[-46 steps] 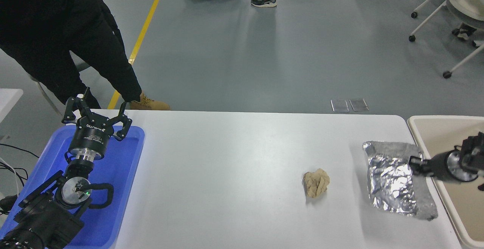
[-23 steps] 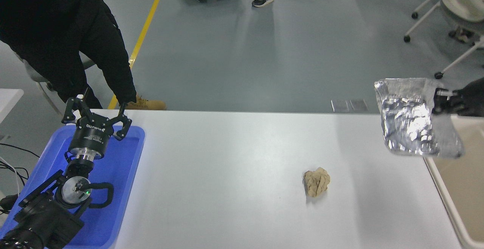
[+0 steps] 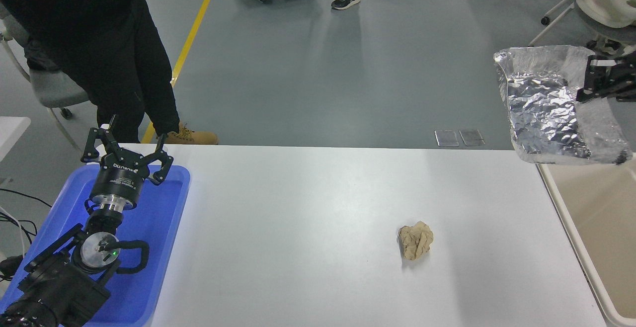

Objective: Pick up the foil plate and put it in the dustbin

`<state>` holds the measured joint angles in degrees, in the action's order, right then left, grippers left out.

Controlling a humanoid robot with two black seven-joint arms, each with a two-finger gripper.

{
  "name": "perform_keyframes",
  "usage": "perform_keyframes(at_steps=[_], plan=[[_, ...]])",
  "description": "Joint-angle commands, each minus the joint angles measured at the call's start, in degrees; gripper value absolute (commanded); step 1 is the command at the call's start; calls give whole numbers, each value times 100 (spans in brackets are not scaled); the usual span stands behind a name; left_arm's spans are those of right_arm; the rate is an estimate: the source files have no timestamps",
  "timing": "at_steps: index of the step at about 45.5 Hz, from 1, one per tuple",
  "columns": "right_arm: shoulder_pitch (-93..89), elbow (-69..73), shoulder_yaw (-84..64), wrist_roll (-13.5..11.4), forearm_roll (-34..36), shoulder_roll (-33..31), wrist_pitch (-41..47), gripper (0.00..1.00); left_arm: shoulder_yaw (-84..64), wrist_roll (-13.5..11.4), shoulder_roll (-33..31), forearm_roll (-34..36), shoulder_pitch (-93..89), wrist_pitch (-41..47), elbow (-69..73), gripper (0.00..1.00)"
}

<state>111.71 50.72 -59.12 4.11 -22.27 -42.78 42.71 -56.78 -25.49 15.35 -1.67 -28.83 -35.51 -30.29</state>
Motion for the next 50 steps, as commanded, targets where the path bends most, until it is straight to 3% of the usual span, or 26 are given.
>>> perform_keyframes(at_steps=[1, 18, 26, 37, 50], plan=[[-605, -491, 59, -7, -14, 7, -429, 0, 0, 0, -6, 0, 0, 0, -4, 100], [-3513, -3153, 1367, -16, 92, 77, -1238, 0, 0, 0, 3, 0, 0, 0, 5, 100], [-5026, -4552, 2264, -16, 92, 516, -1669, 0, 0, 0, -6, 0, 0, 0, 5, 100], [-6239, -4922, 2950, -51, 92, 675, -2811, 0, 0, 0, -6, 0, 0, 0, -4, 100], [-7180, -5133, 3267, -490, 408, 833, -3638, 0, 0, 0, 3, 0, 0, 0, 5, 100]])
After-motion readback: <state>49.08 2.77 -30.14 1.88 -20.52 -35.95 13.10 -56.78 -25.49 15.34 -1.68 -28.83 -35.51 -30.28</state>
